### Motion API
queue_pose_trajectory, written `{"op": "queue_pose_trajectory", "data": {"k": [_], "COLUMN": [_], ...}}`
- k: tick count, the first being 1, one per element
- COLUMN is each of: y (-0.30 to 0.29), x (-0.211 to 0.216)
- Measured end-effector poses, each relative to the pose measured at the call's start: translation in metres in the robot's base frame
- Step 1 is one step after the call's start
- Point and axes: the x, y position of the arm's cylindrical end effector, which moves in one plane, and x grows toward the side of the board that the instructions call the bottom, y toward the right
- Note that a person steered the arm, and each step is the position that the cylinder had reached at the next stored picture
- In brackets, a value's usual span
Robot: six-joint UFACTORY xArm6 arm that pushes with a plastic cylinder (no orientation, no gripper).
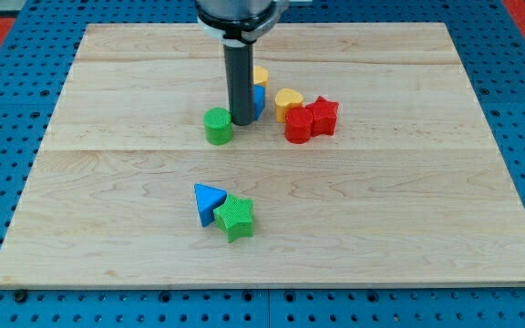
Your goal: Move green circle below slightly left to yellow heart
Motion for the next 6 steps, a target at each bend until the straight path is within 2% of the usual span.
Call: {"op": "queue_pose_trajectory", "data": {"k": [1,2,3,4,5,6], "y": [0.032,0.019,-0.06,-0.107,-0.09,-0.047], "x": [-0.029,-0.054,-0.072,-0.026,0.017,0.023]}}
